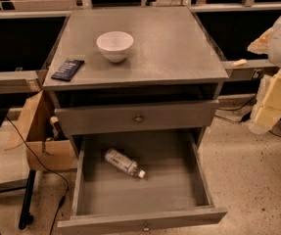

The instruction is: Pick blue plastic bottle from middle drawer and place on counter

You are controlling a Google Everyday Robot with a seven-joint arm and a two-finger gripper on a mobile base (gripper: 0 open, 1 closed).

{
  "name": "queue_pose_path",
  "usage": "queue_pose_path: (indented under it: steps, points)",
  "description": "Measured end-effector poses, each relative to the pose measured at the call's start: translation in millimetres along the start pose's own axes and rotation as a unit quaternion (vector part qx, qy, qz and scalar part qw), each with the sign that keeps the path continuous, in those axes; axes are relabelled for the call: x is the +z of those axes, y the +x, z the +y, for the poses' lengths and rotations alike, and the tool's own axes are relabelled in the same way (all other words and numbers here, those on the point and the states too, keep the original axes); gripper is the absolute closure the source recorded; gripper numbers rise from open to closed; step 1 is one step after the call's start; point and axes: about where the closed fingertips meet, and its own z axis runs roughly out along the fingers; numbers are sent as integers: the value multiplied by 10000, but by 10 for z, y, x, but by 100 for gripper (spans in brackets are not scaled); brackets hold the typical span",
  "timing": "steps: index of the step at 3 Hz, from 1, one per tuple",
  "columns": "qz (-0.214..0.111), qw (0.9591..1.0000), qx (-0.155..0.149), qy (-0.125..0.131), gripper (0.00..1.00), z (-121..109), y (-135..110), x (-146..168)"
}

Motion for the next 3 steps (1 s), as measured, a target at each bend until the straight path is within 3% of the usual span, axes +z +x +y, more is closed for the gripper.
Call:
queue_pose_path:
  steps: [1, 2, 3]
  points:
    - [-7, 10000, 13, 11, 0, -1, -4, -4]
    - [-33, 9997, 184, -128, 0, 22, -97, 286]
    - [-161, 9982, 469, -323, 0, 103, -289, 804]
